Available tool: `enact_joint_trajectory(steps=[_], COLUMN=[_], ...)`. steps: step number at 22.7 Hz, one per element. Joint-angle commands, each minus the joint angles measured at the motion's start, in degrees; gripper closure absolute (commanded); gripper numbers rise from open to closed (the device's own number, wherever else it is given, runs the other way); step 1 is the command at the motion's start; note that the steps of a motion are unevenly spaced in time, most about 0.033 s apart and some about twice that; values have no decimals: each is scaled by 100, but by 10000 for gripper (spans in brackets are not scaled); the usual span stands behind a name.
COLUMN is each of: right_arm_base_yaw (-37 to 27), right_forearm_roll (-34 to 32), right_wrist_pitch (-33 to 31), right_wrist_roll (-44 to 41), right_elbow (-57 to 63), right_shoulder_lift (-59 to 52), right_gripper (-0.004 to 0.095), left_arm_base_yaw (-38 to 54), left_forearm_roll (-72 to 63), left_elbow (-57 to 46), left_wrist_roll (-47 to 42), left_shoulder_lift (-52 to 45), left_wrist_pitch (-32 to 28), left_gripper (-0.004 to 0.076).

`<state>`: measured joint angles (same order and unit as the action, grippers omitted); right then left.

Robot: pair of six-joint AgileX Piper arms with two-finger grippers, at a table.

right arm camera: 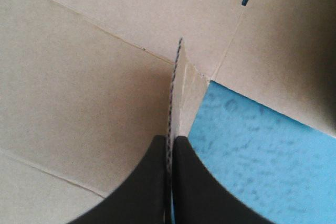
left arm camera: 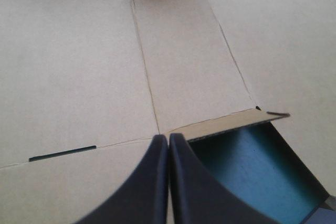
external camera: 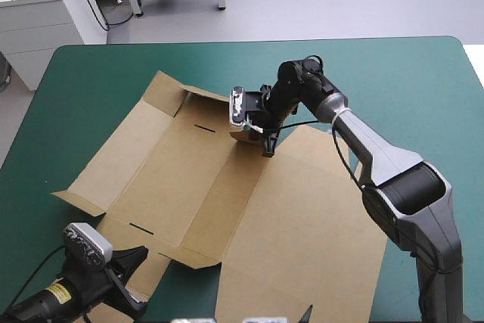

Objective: Fold the box

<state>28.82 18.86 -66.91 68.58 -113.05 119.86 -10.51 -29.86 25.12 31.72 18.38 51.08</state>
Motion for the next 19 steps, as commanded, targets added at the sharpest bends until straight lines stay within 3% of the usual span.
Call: enact_joint_trajectory(steps=[1, 4, 9, 13, 19], right_arm_base_yaw=[12, 24, 24, 24, 311], right_forearm_roll=[1139, 1578, 1669, 2250, 2274], right_wrist_pitch=[121, 83, 105, -153, -450], right_wrist_roll=[748, 1096, 1389, 1446, 1446], right_elbow=[-188, -188, -188, -188, -188], right_shoulder_lift=[-330, -316, -280, -93, 34], right_gripper=[928, 928, 928, 928, 928], left_arm_base_yaw=[-28, -28, -28, -28, -28], left_forearm_roll=[-220, -220, -220, -220, -220], left_elbow=[174, 174, 174, 174, 174], left_wrist_roll=[-45, -45, -45, -45, -45], left_shoulder_lift=[49, 49, 49, 49, 49], left_wrist_pitch=[-291, -303, -303, -303, -303], left_gripper=[732, 732, 732, 732, 732])
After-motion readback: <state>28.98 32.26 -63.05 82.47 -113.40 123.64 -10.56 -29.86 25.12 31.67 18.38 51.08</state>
